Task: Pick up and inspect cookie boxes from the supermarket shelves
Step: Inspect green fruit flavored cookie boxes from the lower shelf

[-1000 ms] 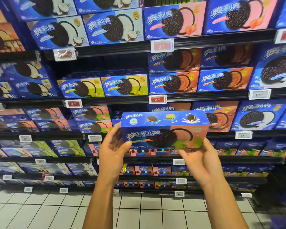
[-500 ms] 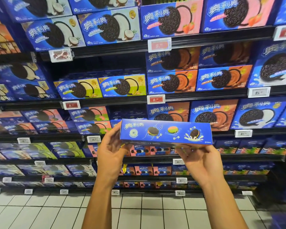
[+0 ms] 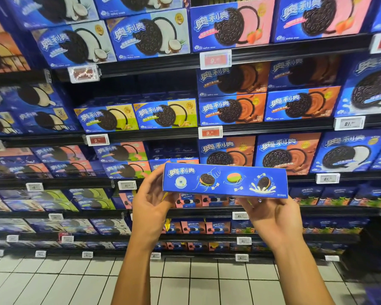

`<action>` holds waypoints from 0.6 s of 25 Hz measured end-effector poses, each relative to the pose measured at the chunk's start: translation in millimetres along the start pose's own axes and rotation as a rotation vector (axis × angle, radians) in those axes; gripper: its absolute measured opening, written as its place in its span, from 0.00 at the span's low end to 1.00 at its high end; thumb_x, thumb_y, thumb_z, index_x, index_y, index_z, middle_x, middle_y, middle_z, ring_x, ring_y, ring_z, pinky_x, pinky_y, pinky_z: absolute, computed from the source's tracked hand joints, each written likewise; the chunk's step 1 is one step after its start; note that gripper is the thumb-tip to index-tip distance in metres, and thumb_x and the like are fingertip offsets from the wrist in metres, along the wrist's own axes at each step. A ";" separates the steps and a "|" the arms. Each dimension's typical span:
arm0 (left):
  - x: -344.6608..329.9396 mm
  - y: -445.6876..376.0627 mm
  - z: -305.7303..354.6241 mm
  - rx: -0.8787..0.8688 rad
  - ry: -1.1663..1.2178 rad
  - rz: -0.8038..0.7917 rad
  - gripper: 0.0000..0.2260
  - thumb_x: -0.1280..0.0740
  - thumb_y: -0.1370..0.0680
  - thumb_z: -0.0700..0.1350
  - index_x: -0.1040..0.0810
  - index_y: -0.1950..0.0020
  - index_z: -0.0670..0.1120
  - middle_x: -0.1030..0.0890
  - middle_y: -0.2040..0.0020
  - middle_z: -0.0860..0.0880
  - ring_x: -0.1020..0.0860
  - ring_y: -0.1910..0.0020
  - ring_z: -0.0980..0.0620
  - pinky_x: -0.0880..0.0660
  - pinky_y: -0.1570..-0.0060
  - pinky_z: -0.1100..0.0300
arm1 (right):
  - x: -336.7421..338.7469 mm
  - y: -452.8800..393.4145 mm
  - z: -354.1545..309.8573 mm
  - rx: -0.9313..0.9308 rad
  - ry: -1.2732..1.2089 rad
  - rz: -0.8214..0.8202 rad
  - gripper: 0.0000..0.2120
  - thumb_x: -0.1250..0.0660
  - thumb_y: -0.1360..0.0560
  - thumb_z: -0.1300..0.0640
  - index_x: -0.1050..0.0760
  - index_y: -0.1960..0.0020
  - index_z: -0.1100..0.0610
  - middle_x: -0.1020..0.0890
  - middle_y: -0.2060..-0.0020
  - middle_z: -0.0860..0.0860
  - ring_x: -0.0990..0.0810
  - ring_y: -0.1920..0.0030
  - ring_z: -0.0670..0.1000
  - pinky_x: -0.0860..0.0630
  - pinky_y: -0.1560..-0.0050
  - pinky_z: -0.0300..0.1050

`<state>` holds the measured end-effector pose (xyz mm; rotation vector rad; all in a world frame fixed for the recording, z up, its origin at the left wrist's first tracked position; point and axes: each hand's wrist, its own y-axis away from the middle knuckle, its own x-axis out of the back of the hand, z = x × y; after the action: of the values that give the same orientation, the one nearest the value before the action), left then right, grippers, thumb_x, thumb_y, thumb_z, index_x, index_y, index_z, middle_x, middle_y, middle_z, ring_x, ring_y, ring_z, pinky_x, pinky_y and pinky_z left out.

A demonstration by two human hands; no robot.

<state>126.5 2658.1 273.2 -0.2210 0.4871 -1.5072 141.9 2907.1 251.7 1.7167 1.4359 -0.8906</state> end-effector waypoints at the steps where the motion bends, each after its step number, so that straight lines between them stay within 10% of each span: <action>1: 0.7 0.1 -0.1 0.003 0.004 0.000 0.26 0.29 0.32 0.35 0.20 0.41 0.62 0.17 0.40 0.55 0.20 0.39 0.53 0.21 0.48 0.60 | -0.7 0.3 -0.2 -0.002 0.004 0.008 0.18 0.44 0.19 0.58 0.14 0.52 0.57 0.15 0.45 0.59 0.16 0.54 0.57 0.17 0.49 0.56; 7: 5.9 -0.9 0.9 -0.013 -0.007 0.011 0.27 0.27 0.31 0.36 0.21 0.40 0.62 0.17 0.40 0.55 0.20 0.41 0.55 0.23 0.46 0.66 | -3.4 0.7 -2.7 -0.027 0.006 0.037 0.13 0.37 0.22 0.53 0.14 0.48 0.54 0.16 0.41 0.58 0.17 0.40 0.58 0.19 0.45 0.61; 15: 6.8 -3.0 -1.4 0.051 0.004 0.035 0.24 0.25 0.32 0.49 0.21 0.36 0.55 0.18 0.39 0.49 0.22 0.37 0.48 0.22 0.43 0.58 | -2.7 0.6 -8.1 -0.066 0.097 0.027 0.12 0.31 0.29 0.50 0.13 0.50 0.53 0.15 0.45 0.57 0.18 0.47 0.56 0.24 0.39 0.57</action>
<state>123.2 2651.4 272.1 -0.1691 0.4527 -1.4842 142.6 2912.7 258.2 1.7461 1.4849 -0.7468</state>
